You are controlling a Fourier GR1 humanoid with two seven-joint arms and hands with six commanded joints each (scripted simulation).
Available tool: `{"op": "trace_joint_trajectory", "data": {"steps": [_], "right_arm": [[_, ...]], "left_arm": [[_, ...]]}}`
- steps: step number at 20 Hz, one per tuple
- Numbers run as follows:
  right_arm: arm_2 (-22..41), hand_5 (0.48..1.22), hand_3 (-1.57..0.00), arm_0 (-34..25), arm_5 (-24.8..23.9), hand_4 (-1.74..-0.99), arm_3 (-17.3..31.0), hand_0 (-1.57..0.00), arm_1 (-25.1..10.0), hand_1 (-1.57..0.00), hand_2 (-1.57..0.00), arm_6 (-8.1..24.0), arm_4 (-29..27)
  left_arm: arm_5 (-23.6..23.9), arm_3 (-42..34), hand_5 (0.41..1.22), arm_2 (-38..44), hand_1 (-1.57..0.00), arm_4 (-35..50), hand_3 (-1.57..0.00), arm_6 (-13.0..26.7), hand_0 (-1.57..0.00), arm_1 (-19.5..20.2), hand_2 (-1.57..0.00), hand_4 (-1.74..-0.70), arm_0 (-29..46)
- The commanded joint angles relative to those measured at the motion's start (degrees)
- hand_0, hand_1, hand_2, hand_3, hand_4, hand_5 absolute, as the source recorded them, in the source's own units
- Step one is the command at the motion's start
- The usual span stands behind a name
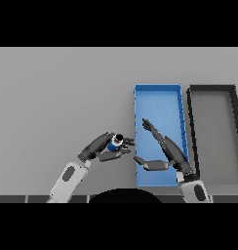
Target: Pick up the blue pipe and place it into the blue bin.
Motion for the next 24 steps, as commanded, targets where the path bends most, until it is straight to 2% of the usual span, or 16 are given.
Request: {"op": "trace_joint_trajectory", "data": {"steps": [1,5,8,9,12,15,17,18,19,20,21,22,24], "right_arm": [[0.7,0.523,0.0,-0.98,0.96,-1.256,-0.44,0.0,-0.28,0.0,0.0,0.95,-0.04],[3.58,0.525,0.0,-5.41,4.07,-1.232,-0.85,0.0,1.48,0.0,0.0,7.05,-1.8],[4.88,0.52,0.0,-10.53,5.77,-1.214,1.52,0.0,2.71,0.0,0.0,10.58,-3.71],[5.87,0.517,0.0,-12.86,6.02,-1.209,2.88,0.0,4.03,0.0,0.0,11.32,-3.93],[6.96,0.514,0.0,-17.58,7.2,-1.192,3.46,0.0,4.92,0.0,0.0,11.05,-5.06],[8.0,0.512,0.0,-21.09,7.69,-1.208,5.89,0.0,6.74,0.0,0.0,13.17,-5.52],[7.72,0.513,-0.01,-24.71,7.96,-1.215,8.23,0.0,7.98,-0.03,-0.05,15.68,-6.21],[7.66,0.517,-0.05,-25.25,8.66,-1.222,8.66,-0.02,7.92,-0.11,-0.13,15.85,-6.95],[7.65,0.519,-0.14,-25.64,8.87,-1.255,9.25,-0.17,8.22,-0.24,-0.25,16.41,-7.24],[7.64,0.52,-0.31,-26.6,8.99,-1.303,10.38,-0.4,8.76,-0.44,-0.43,16.52,-7.21],[7.74,0.523,-0.5,-26.97,9.4,-1.383,11.24,-0.63,8.58,-0.65,-0.66,15.63,-6.61],[7.62,0.527,-0.66,-27.69,9.62,-1.446,11.69,-0.82,8.56,-0.84,-0.84,15.69,-6.51],[7.65,0.6,-0.9,-27.67,9.45,-1.537,12.15,-1.09,9.47,-1.1,-1.1,13.94,-7.48]], "left_arm": [[-0.2,-0.8,1.221,-0.02,-1.57,-0.15,-1.57,-0.3,-1.57,0.22,-1.57,-1.47,0.41],[-0.24,1.13,1.221,0.15,-1.57,-1.82,-1.57,0.53,-1.57,-1.4,-1.57,-1.47,0.7],[-1.25,0.43,1.221,0.55,-1.57,-1.77,-1.57,0.78,-1.57,-1.83,-1.57,-1.47,0.67],[-1.8,0.81,1.221,0.99,-1.57,-1.66,-1.57,1.01,-1.57,-1.86,-1.57,-1.47,0.24],[-3.94,0.07,1.221,2.35,-1.57,0.13,-1.57,0.8,-1.57,-1.82,-1.57,-1.48,0.35],[-5.93,0.41,1.221,2.57,-1.57,0.54,-1.57,1.0,-1.57,-2.27,-1.57,-1.46,1.43],[-6.11,1.38,1.221,3.17,-1.57,-0.67,-1.57,-0.64,-1.57,-2.69,-1.57,-1.46,0.84],[-6.66,0.9,1.221,3.55,-1.57,0.08,-1.57,-0.75,-1.57,-3.0,-1.57,-1.46,1.09],[-6.04,1.56,1.221,3.61,-1.57,-0.89,-1.57,0.44,-1.57,-3.46,-1.57,-1.51,0.93],[-6.19,1.16,1.221,3.55,-1.57,-0.74,-1.3,1.63,-1.57,-3.69,-1.54,-1.56,1.23],[-6.38,1.21,1.221,3.68,-1.57,-0.33,-1.14,2.86,-1.57,-3.93,-1.53,-1.6,1.62],[-6.33,0.82,1.221,3.62,-1.57,-0.68,-1.16,2.77,-1.57,-3.65,-1.54,-1.63,1.85],[-6.15,1.59,1.221,3.93,-1.57,-1.28,-1.23,0.88,-1.57,-4.36,-1.55,-1.67,1.19]]}}
